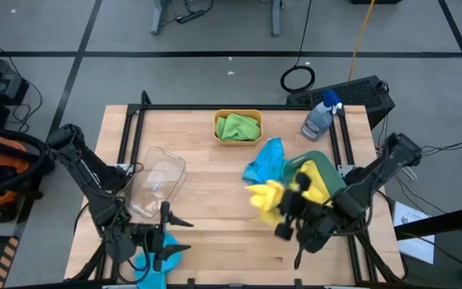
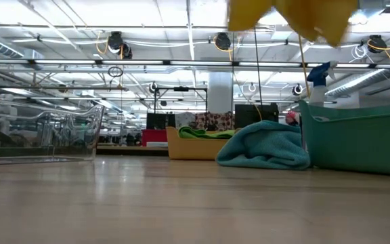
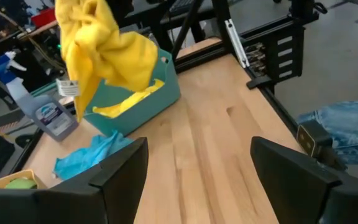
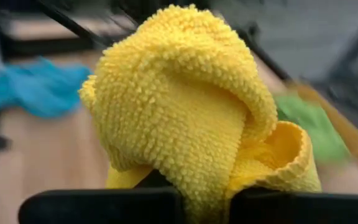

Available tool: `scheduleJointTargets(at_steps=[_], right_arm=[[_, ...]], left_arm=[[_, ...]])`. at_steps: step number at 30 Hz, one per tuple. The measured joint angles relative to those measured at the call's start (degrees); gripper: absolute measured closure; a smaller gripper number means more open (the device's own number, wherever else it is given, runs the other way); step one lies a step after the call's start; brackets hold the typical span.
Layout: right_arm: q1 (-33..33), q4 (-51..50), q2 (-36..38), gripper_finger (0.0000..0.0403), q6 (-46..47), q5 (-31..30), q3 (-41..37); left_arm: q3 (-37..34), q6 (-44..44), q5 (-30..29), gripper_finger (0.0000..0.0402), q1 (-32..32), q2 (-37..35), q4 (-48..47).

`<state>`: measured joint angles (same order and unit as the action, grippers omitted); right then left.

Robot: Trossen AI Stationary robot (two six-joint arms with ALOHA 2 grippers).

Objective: Sort microfiber towel by color & place in baskets
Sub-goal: Put the yellow microfiber cloth into the green bin

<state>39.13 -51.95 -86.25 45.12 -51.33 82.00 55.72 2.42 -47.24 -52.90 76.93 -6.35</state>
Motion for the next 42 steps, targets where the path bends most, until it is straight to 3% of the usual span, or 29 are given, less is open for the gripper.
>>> scheduleJointTargets(at_steps=[5,9,16,24,35,42], right_arm=[[-0.45,-26.80,0.94,0.0369,24.88,4.27,-0.05],[-0.67,-38.30,0.56,0.0369,39.50,12.44,-2.39],[-1.10,-36.87,0.36,0.0368,45.16,24.72,-13.26],[-1.60,-36.44,0.30,0.0349,52.83,31.99,-23.81],[-1.99,-38.00,0.45,0.0200,51.76,27.99,-16.09],[-3.17,-38.05,0.45,0.0171,49.63,27.46,-14.69]], left_arm=[[0.00,0.34,-0.39,0.0111,0.47,0.00,-0.48],[0.00,0.36,-0.39,0.0111,0.42,0.00,-0.86],[0.00,1.58,-0.39,0.0111,0.79,0.00,-2.41],[0.00,3.29,-0.39,0.0111,1.46,0.00,-3.80],[0.00,4.58,-0.37,0.0111,2.83,0.00,-3.69],[0.00,4.82,0.31,0.0111,2.79,0.00,-4.02]])
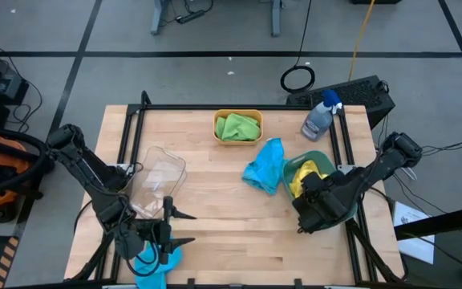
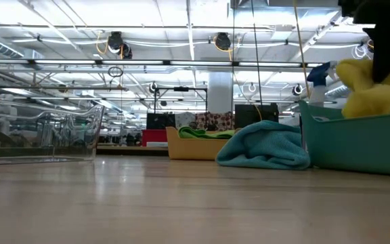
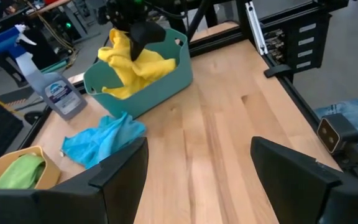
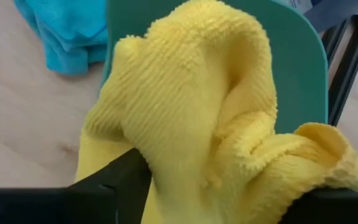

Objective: Sort microfiber towel by color & place in baskets
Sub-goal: Put the yellow microfiber cloth into the green bin

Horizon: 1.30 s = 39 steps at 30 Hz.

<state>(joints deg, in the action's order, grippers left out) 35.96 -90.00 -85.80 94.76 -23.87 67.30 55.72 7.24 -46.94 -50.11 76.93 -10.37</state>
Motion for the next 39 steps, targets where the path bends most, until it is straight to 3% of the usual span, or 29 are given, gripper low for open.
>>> scheduleJointTargets(at_steps=[5,11,25,32,35,39], right_arm=[[-1.91,-0.02,0.00,0.0170,-1.83,3.38,-0.08],[-3.42,-0.04,-0.01,0.0170,-4.19,13.25,1.45],[-3.38,0.04,0.00,0.0181,-1.92,13.45,11.18],[-2.83,0.04,-0.02,0.0238,-3.01,4.76,11.81],[-3.04,0.02,0.00,0.0285,-2.93,1.41,9.85],[-4.59,0.99,-0.39,0.0366,-2.10,1.72,3.90]], left_arm=[[0.00,1.49,0.20,0.0111,0.00,0.00,-1.78],[0.00,1.51,0.22,0.0111,0.00,0.00,-2.40],[0.00,1.54,0.22,0.0111,0.00,0.00,-2.59],[0.00,1.54,0.22,0.0111,0.00,0.00,-2.64],[0.00,1.54,0.22,0.0111,0.00,0.00,-2.64],[0.00,1.54,0.22,0.0111,0.00,0.00,-2.64]])
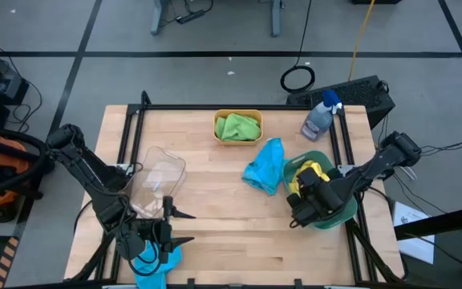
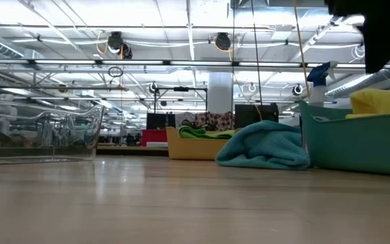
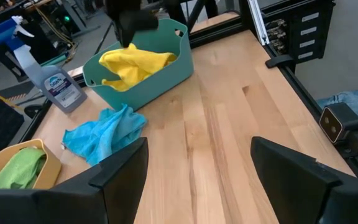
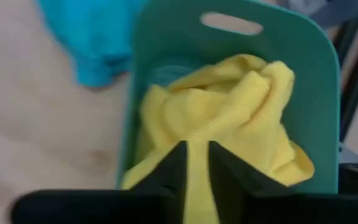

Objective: Sort microfiber towel by color & place in baskets
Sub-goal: Put the yellow microfiber cloth into the green bin, then put the top blue microfiber cloth into the transparent bin

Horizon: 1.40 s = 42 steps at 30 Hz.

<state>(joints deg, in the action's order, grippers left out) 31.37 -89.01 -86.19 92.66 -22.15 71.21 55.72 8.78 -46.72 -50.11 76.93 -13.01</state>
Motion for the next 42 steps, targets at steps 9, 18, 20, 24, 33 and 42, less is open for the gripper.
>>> scheduleJointTargets(at_steps=[9,18,20,24,33,42], right_arm=[[-2.94,11.26,-0.09,0.0365,-1.57,1.13,-13.96],[-1.07,4.69,-0.09,0.0334,0.45,-3.01,-4.86],[-0.16,3.95,-0.09,0.0326,0.93,-6.98,-1.93],[1.35,9.98,-0.05,0.0311,-4.27,-16.54,1.41],[-2.17,43.66,-2.12,0.0267,-36.47,-27.36,0.58],[-13.09,50.22,-11.28,0.0174,-45.71,-9.68,0.58]], left_arm=[[0.00,-0.05,0.01,0.0111,0.00,0.00,-0.01],[0.00,-0.09,0.00,0.0111,0.00,0.00,-0.01],[0.00,-0.09,0.00,0.0111,0.00,0.00,0.01],[0.00,-0.11,0.00,0.0111,0.00,0.00,0.01],[0.00,-0.13,0.00,0.0111,0.00,0.13,0.04],[0.00,-0.17,0.07,0.0111,1.38,1.67,0.08]])
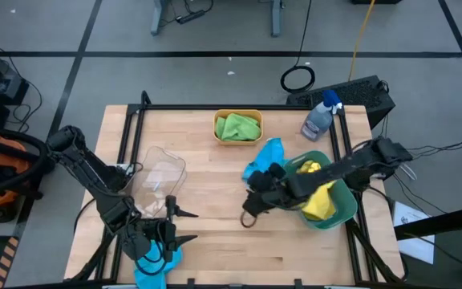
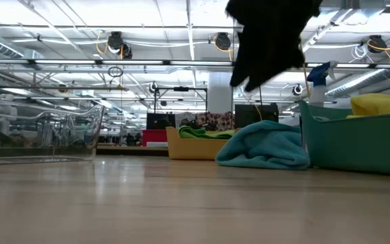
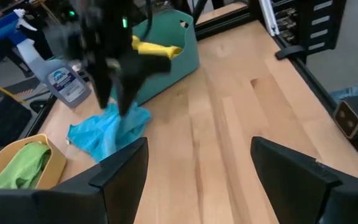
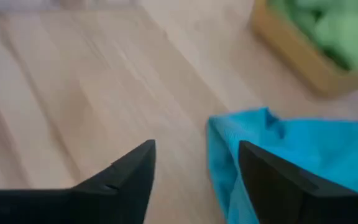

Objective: Sort microfiber towel by color & place in baskets
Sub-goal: Put the top blue microfiber cloth into the transparent bin

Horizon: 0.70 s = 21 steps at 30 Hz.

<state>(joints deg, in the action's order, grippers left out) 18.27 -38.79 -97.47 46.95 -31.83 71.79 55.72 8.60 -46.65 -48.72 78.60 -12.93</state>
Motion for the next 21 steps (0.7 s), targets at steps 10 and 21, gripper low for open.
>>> scheduleJointTargets(at_steps=[10,21], right_arm=[[-8.66,-3.38,-7.38,0.0101,-5.80,7.99,-0.02],[-10.50,-9.89,-7.89,0.0099,-5.87,10.10,0.00]], left_arm=[[0.00,0.07,3.15,0.0111,1.24,0.18,0.16],[0.00,0.06,3.15,0.0111,1.24,0.18,0.46]])
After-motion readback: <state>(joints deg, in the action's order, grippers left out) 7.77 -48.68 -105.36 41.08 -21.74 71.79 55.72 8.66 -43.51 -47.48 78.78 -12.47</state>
